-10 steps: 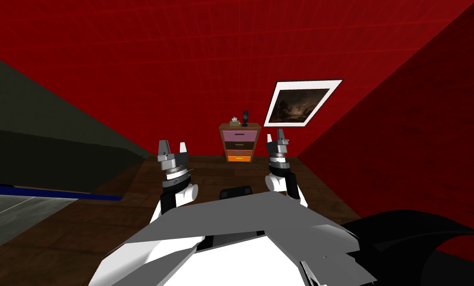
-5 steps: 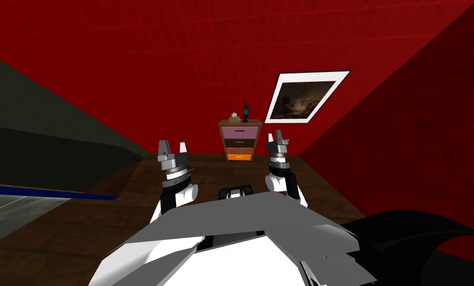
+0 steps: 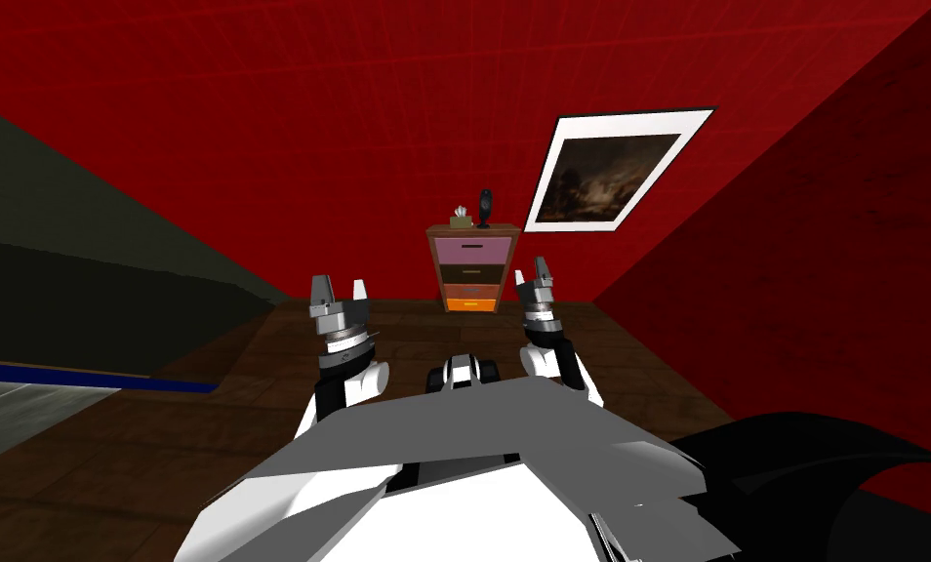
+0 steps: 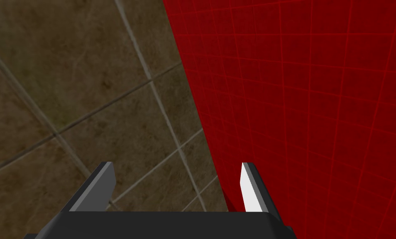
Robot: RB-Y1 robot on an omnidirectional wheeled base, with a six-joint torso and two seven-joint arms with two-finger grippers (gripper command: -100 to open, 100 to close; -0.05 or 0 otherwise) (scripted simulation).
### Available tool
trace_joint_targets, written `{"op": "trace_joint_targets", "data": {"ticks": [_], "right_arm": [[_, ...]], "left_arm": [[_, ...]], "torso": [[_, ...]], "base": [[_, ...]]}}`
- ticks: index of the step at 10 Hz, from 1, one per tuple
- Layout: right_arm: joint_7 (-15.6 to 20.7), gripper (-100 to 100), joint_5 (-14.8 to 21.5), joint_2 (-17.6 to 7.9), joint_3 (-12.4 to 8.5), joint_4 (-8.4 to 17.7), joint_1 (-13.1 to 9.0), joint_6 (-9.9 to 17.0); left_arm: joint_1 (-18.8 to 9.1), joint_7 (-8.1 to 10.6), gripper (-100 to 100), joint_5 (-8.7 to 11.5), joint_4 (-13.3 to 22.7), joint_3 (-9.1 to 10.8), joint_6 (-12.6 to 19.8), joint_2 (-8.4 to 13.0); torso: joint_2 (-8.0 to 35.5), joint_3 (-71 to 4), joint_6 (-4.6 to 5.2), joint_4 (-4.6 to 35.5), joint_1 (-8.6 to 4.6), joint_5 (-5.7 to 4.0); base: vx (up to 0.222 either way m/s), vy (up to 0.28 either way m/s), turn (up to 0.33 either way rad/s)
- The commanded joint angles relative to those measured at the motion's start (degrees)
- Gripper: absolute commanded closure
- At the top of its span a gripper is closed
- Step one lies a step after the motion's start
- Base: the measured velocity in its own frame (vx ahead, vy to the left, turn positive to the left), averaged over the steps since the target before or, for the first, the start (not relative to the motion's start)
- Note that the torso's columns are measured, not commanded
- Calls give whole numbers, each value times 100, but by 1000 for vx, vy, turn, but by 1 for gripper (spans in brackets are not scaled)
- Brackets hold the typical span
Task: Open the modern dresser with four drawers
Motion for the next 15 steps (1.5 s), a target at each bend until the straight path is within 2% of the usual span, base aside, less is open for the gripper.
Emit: {"op": "trace_joint_targets", "data": {"ticks": [1, 3, 4, 5, 6, 7, 8, 9, 10, 11, 13, 14, 15], "right_arm": [[-50, -100, 325, -185, 71, 174, -51, 285], [-112, -100, 728, -411, 243, 465, -52, 622], [-112, -100, 871, -411, 243, 465, -52, 666], [-148, -100, 1047, -526, 345, 635, -53, 891], [-148, -100, 1195, -526, 345, 635, -53, 891], [-188, -100, 1395, -640, 455, 822, -54, 1137], [-188, -100, 1548, -640, 455, 822, -54, 1137], [-229, -100, 1735, -751, 573, 1022, -55, 1400], [-229, -100, 1921, -751, 573, 1022, -55, 1400], [-272, -100, 2085, -858, 696, 1234, -57, 1622], [-272, -100, 2331, -858, 696, 1234, -57, 1679], [-316, -100, 2566, -964, 823, 1456, -60, 1955], [-316, -100, 2696, -964, 823, 1456, -60, 1973]], "left_arm": [[0, 0, 0, 0, 0, 0, 0, 0], [0, 0, 0, 0, 0, 0, 0, 0], [0, 0, 0, 0, 0, 0, 0, 0], [0, 0, 0, 0, 0, 0, 0, 0], [0, 0, 0, 0, 0, 0, 0, 0], [0, 0, 0, 0, 0, 0, 0, 0], [0, 0, 0, 0, 0, 0, 0, 0], [0, 0, 0, 0, 0, 0, 0, 0], [0, 0, 0, 0, 0, 0, 0, 0], [0, 0, 0, 0, 0, 0, 0, 0], [0, 0, 0, 0, 0, 0, 0, 0], [0, 0, 0, 0, 0, 0, 0, 0], [0, 0, 0, 0, 0, 0, 0, 0]], "torso": [[14, -26, -1, 17, 0, 0], [28, -26, 0, 25, -19, -6], [26, -27, 0, 25, -11, -4], [28, -27, 0, 26, -13, -3], [27, -27, 0, 25, -13, -4], [28, -27, 0, 26, -18, -5], [24, -29, 0, 25, -12, -4], [28, -28, 1, 26, -15, -3], [25, -28, -1, 25, -12, -4], [26, -29, 1, 26, -13, -3], [27, -28, 1, 25, -13, -3], [36, -22, 1, 28, -22, -6], [30, -24, -1, 27, -14, -5]], "base": [[27, 59, 2], [31, 60, 13], [29, 63, 1], [29, 61, 15], [26, 49, 5], [38, 61, 13], [28, 55, 8], [33, 59, 13], [38, 61, 10], [54, 67, 14], [26, 45, 3], [25, 56, 14], [38, 59, 12]]}}
